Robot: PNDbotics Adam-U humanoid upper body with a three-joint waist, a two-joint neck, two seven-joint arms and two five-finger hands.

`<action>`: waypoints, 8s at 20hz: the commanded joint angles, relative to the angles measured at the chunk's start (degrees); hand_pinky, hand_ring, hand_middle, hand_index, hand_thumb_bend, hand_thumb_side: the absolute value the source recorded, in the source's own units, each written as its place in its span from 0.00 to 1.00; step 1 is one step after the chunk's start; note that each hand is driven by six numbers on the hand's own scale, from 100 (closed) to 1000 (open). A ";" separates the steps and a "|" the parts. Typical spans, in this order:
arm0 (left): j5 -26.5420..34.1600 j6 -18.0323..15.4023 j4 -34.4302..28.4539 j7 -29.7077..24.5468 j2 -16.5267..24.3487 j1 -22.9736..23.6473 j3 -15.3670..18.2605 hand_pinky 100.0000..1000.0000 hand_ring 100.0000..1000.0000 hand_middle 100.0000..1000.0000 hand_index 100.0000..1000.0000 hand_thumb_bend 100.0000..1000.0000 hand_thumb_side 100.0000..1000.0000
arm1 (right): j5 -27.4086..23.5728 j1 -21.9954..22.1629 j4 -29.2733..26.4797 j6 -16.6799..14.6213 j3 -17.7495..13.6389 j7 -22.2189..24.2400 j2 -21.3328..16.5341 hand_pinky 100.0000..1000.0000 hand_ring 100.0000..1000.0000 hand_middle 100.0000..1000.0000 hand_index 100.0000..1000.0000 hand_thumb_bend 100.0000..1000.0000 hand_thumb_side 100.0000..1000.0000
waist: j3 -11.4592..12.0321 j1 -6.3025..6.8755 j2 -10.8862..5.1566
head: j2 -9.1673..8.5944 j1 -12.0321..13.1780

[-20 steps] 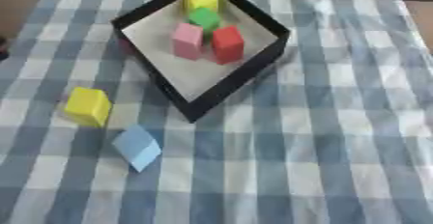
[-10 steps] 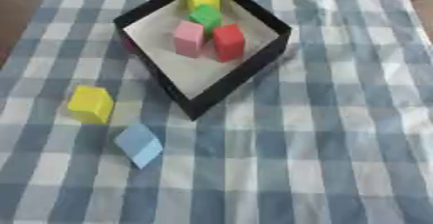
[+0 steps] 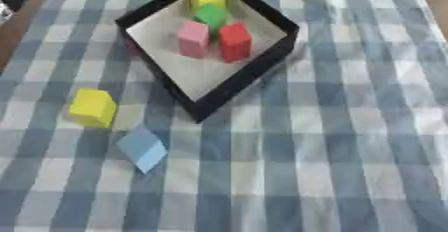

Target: Pick up objects on the table and place them in the box.

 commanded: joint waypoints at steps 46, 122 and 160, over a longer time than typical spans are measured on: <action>-3.12 -2.23 1.38 -34.28 6.22 -11.18 -16.38 0.87 0.82 0.83 0.86 0.69 0.24 | 0.20 0.43 0.40 1.06 1.10 1.06 -0.43 0.77 0.78 0.67 0.81 0.00 0.56 | -0.76 1.14 -2.42 | 0.75 2.10; -22.08 -17.28 36.35 -36.90 -25.58 -36.75 -16.24 0.80 0.70 0.69 0.74 0.36 0.08 | -0.74 -3.49 -0.01 0.74 2.24 2.19 -0.81 0.79 0.78 0.68 0.82 0.00 0.64 | -3.67 1.68 -2.78 | 0.92 3.20; 2.07 -9.53 -13.15 -37.49 5.80 -17.02 -16.52 0.82 0.75 0.76 0.84 0.65 0.27 | -0.22 -2.12 -0.70 1.34 2.11 1.62 -2.72 0.79 0.78 0.68 0.81 0.00 0.65 | -2.11 2.69 -3.10 | 1.12 1.34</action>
